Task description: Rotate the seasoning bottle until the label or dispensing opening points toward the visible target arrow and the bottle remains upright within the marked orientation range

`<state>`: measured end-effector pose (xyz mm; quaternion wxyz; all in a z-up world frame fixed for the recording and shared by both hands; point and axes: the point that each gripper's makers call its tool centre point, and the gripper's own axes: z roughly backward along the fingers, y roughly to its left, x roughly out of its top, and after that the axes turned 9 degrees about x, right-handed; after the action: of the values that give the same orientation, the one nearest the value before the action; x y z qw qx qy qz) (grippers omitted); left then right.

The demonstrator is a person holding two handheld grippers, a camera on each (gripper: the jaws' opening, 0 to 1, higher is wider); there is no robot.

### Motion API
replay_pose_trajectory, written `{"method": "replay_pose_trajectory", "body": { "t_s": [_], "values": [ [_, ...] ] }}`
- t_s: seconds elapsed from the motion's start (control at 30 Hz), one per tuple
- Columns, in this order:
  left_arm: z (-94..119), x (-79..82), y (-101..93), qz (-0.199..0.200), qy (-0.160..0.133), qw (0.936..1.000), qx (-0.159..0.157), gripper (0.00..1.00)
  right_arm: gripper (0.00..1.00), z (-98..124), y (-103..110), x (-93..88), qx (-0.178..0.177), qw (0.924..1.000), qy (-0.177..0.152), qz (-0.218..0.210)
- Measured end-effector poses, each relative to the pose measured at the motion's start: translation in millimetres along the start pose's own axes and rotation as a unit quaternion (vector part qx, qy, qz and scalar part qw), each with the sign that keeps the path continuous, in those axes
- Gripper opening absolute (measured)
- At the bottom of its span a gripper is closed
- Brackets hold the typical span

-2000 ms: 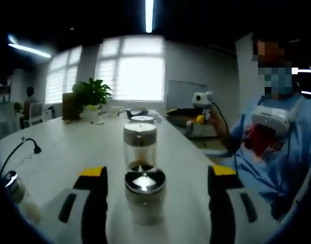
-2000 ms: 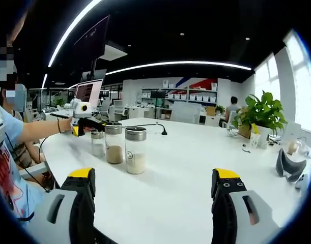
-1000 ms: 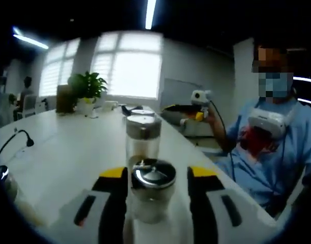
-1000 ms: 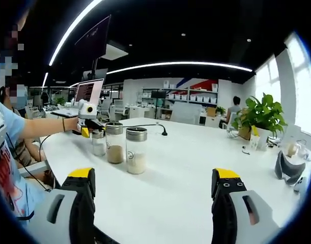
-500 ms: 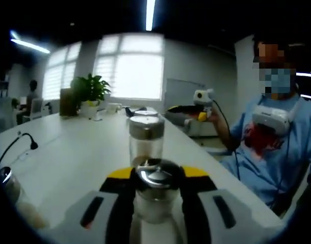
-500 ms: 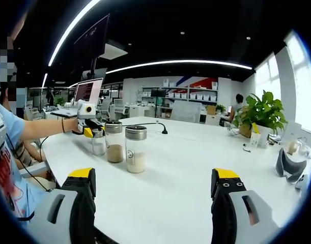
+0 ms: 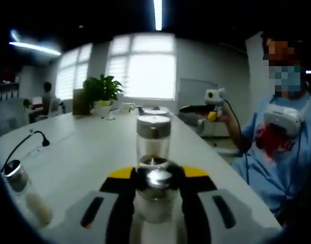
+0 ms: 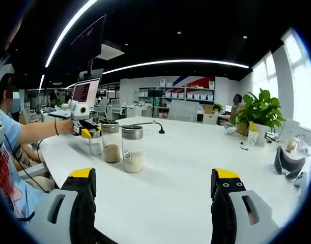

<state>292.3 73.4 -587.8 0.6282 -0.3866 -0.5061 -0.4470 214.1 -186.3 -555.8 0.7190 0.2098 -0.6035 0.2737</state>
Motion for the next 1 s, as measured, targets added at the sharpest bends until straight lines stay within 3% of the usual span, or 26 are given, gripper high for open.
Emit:
{"method": "replay_pose_trajectory", "body": {
  "t_s": [0.27, 0.4, 0.63, 0.7, 1.0],
  "values": [
    [0.5, 0.1, 9.7, 0.016, -0.002, 0.9991, 0.04, 0.35, 0.96, 0.4, 0.1, -0.3, 0.0, 1.0, 0.001, -0.001],
    [0.3, -0.2, 15.4, 0.026, -0.005, 0.9968, 0.076, 0.35, 0.96, 3.5, -6.7, 2.4, -0.014, 0.9997, -0.014, -0.014],
    [0.9, -0.7, 18.4, 0.038, -0.009, 0.9934, 0.108, 0.36, 0.98, 10.7, -20.6, -0.1, -0.044, 0.9978, -0.024, -0.044],
    [1.1, 0.0, 21.8, 0.057, -0.014, 0.9908, 0.122, 0.36, 0.98, 13.0, -23.9, 0.7, -0.054, 0.997, -0.028, -0.048],
    [1.3, -0.6, 22.2, 0.045, -0.016, 0.9838, 0.173, 0.35, 0.98, 14.4, -25.2, 1.1, -0.059, 0.9966, -0.031, -0.05]
  ]
}}
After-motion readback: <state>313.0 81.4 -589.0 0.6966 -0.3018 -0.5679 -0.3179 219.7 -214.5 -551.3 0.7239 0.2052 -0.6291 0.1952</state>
